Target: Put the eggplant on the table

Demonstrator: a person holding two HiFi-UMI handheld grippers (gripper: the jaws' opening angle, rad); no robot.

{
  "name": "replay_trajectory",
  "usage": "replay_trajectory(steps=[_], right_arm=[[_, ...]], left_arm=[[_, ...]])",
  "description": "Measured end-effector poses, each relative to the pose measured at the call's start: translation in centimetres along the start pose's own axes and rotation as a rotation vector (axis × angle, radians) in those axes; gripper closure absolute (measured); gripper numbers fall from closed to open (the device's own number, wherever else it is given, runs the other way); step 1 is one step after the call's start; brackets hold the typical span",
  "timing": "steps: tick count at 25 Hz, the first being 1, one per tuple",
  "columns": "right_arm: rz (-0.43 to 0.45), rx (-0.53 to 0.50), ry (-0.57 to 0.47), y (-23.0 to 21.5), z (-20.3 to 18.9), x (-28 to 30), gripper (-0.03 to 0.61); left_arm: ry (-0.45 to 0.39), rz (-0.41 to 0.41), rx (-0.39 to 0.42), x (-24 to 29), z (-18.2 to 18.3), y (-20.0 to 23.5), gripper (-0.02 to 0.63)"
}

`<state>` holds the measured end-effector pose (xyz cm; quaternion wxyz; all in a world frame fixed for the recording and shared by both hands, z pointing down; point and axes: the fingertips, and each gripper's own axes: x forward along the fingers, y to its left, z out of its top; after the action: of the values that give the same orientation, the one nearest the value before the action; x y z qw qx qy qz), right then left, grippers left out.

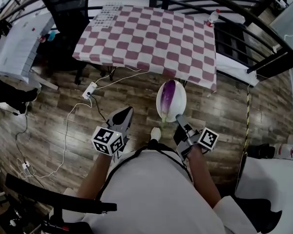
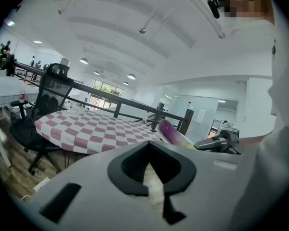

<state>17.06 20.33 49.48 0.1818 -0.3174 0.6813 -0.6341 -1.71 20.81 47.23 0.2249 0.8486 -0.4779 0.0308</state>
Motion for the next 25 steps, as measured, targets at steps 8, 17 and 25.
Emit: replay_trajectory(steps=[8,17,25], right_arm=[[-0.002,-0.004,0.07,-1.8,6.6,3.0,0.558],[-0.008,-0.009,0.138,-3.3,11.6,4.5,0.558],[0.006,0.007,0.144,-3.9,13.1,4.2,0.557]], left_arm=[[0.002,0.048,-0.001,6.6,1.9,0.6,0.611],[-0.012,0.105,-0.031,11.5,2.9,0.7,0.611],[0.004,0.124,-0.028,12.8,2.7,-0.1,0.611]])
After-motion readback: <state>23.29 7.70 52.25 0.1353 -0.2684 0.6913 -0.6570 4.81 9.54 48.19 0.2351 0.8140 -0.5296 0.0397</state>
